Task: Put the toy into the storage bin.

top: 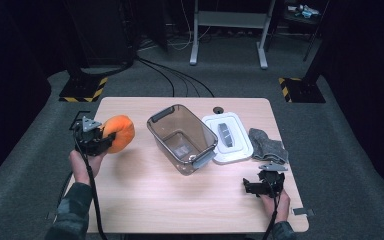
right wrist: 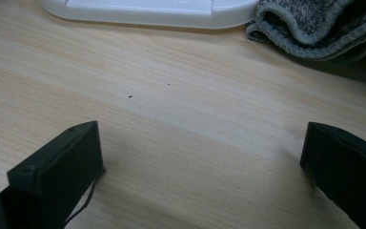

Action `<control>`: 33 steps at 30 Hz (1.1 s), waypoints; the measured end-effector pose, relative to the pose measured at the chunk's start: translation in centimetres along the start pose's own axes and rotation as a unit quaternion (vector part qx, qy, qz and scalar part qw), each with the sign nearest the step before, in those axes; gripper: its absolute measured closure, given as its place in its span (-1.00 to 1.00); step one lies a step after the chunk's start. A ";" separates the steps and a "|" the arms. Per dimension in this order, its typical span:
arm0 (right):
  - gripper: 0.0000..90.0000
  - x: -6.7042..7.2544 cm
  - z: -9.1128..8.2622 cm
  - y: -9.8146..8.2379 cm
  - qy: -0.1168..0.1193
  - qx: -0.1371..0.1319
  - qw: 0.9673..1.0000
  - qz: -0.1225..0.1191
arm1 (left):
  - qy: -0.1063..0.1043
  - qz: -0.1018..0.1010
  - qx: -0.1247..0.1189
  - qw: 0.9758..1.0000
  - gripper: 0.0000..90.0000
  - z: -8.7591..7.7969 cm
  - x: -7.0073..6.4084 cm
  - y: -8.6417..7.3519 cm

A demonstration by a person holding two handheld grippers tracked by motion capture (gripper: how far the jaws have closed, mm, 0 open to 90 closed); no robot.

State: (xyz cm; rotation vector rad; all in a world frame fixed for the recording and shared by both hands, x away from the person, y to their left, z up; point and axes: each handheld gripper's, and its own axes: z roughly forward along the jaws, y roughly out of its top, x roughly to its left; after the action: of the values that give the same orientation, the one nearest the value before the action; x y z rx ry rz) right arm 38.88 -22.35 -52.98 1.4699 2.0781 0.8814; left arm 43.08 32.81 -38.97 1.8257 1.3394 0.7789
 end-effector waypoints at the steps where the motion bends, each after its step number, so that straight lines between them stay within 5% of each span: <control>1: -1.00 0.0 0.0 0.0 0.000 0.000 1.000 0.000 | 0.000 -0.001 -0.005 1.000 0.46 -0.1 0.0 0.2; 33: -1.00 0.0 0.0 0.0 0.000 0.000 1.000 0.000 | -0.010 0.034 -0.037 0.999 0.45 -2.1 -1.8 6.0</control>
State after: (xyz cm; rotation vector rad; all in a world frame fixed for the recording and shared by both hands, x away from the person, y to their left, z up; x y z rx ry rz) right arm 38.89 -22.35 -52.98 1.4697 2.0781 0.8821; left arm 44.04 30.36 -32.94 1.8239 1.2267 0.8328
